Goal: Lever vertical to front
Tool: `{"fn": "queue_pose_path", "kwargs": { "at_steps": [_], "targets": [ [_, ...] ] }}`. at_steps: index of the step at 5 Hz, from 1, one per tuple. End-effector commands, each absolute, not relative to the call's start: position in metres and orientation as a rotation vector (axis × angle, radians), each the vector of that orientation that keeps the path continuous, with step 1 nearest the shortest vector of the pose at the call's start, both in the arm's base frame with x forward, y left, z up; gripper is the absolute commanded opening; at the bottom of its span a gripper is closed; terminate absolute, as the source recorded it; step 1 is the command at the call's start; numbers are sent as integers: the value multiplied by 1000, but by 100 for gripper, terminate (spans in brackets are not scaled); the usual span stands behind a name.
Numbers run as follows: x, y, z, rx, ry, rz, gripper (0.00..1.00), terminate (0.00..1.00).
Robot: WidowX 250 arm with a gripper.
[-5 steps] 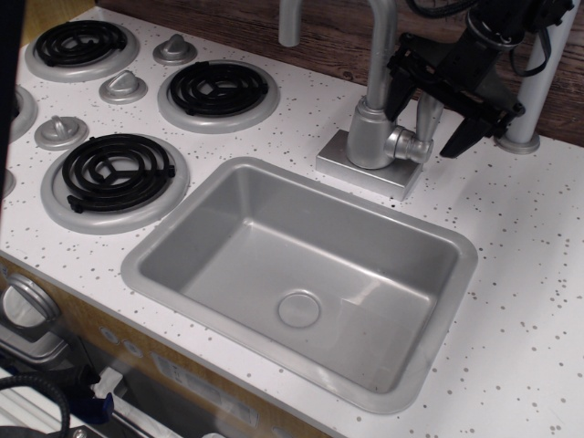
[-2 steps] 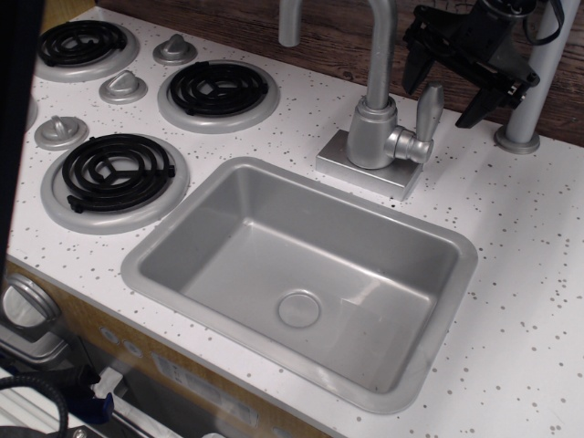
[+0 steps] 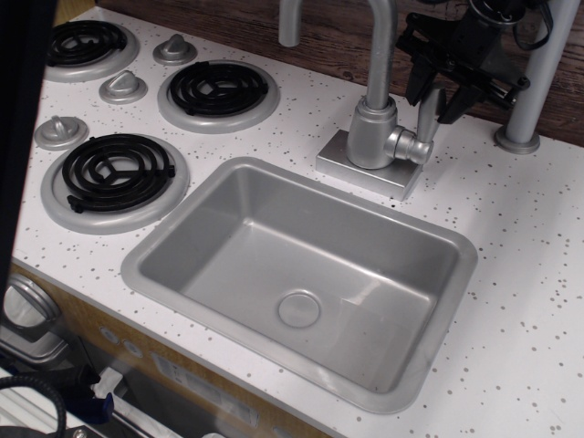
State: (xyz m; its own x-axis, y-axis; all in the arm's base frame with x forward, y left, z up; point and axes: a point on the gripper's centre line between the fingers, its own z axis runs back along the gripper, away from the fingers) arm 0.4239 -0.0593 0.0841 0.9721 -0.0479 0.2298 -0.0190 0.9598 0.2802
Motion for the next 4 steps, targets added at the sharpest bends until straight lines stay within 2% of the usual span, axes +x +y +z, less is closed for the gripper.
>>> {"fn": "queue_pose_path", "kwargs": {
  "at_steps": [1,3,4],
  "targets": [
    [418,-61,102,262,-259,13,0,0],
    [397,-62,98,209,-120,61,0,0],
    [393,-60,79,145,-112,57,0,0]
  ]
}}
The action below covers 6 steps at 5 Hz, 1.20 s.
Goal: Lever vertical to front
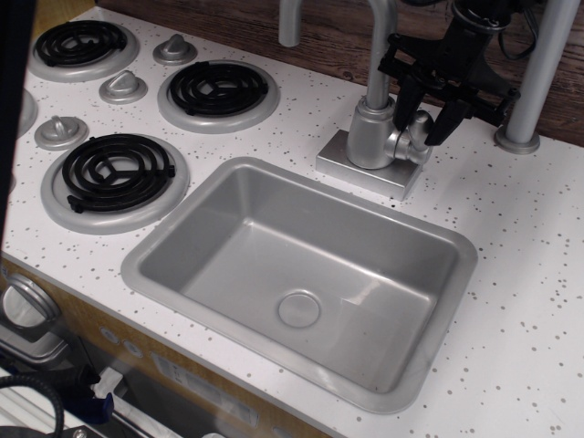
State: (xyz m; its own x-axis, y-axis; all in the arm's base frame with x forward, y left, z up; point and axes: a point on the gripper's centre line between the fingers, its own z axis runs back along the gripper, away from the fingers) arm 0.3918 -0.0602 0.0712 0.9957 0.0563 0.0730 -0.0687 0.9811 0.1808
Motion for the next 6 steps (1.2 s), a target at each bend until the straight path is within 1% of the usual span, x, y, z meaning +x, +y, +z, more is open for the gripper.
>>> {"fn": "queue_pose_path", "kwargs": {
  "at_steps": [1,4,5,6],
  "targets": [
    [389,-60,67,115,-129,64,0,0],
    [384,-58,51,66,-135,63,0,0],
    [384,-57,50,62,-137,62,0,0],
    [385,-58,60,73,-120,56,100,0]
  ]
}}
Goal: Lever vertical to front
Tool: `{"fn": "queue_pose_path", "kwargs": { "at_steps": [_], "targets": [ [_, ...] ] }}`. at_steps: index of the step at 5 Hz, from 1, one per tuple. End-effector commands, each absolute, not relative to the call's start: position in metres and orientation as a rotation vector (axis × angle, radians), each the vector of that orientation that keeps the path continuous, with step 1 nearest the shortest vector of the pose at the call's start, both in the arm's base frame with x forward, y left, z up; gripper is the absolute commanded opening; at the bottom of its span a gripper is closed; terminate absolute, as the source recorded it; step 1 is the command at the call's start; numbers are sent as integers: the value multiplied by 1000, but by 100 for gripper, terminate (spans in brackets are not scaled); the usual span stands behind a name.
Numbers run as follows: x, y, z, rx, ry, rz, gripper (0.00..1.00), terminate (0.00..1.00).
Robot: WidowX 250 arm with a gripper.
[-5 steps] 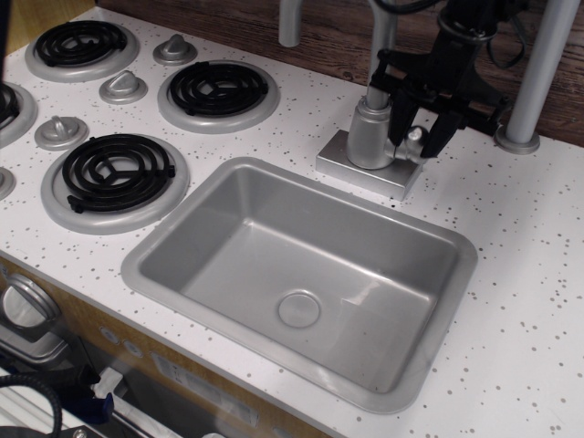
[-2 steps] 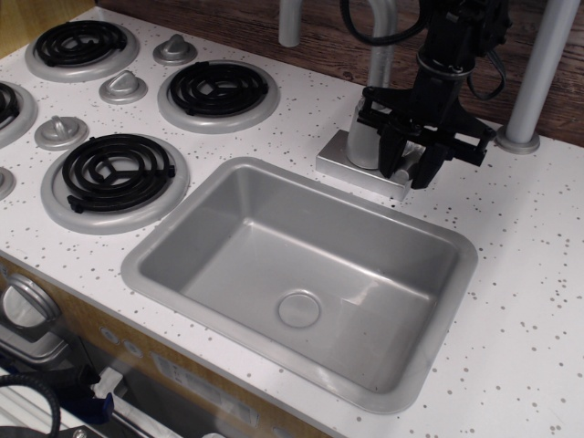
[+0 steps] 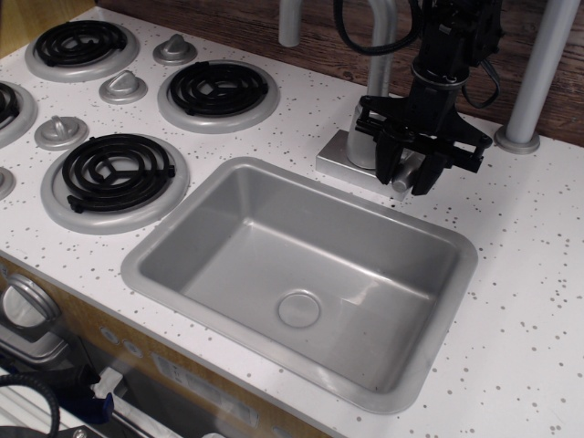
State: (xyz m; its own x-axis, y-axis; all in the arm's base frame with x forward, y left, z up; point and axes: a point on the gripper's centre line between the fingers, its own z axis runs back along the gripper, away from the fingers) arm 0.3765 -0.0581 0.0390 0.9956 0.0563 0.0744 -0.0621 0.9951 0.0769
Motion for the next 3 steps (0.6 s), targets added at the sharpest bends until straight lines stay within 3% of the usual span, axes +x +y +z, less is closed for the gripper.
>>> {"fn": "queue_pose_path", "kwargs": {
  "at_steps": [1,2,3],
  "targets": [
    [384,-61,79,114,-117,62,100,0],
    [380,-67,94,146,-105,76,100,0],
    [376,-72,106,173,-103,94,100,100]
  ]
}}
